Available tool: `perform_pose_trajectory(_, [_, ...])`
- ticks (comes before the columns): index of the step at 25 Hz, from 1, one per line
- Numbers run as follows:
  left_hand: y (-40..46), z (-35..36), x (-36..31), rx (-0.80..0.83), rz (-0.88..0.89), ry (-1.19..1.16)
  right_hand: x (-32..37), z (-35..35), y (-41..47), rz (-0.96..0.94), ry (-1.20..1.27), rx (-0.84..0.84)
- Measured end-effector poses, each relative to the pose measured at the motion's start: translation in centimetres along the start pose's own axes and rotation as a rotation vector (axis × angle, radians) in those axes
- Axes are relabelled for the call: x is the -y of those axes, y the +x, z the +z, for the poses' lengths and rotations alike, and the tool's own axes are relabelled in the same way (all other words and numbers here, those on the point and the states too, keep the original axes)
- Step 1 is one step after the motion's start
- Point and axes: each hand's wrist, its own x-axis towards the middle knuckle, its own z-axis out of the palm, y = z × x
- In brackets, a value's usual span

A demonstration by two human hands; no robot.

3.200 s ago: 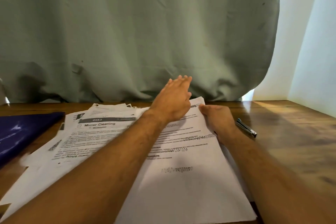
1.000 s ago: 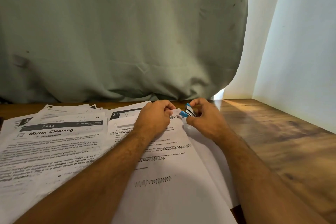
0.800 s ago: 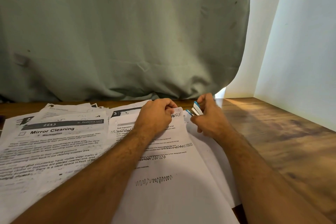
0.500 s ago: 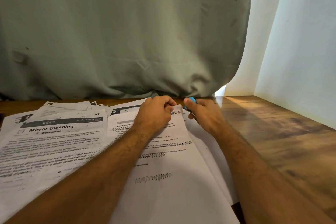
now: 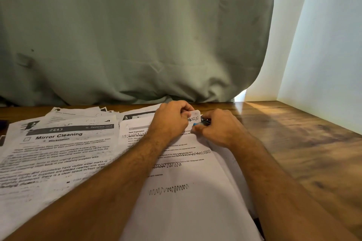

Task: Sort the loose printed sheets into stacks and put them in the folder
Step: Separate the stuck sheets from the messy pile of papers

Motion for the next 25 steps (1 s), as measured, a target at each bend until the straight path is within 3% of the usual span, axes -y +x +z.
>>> perform_pose_trajectory(13, [0.06,0.31,-0.52,0.021,0.002,0.041,0.65,-0.53,0.27,-0.093,-0.101,-0.133])
perform_pose_trajectory(25, [-0.14,0.01,-0.38,0.027,0.027,0.028,0.76,-0.84,0.77,-0.148,-0.142,-0.099])
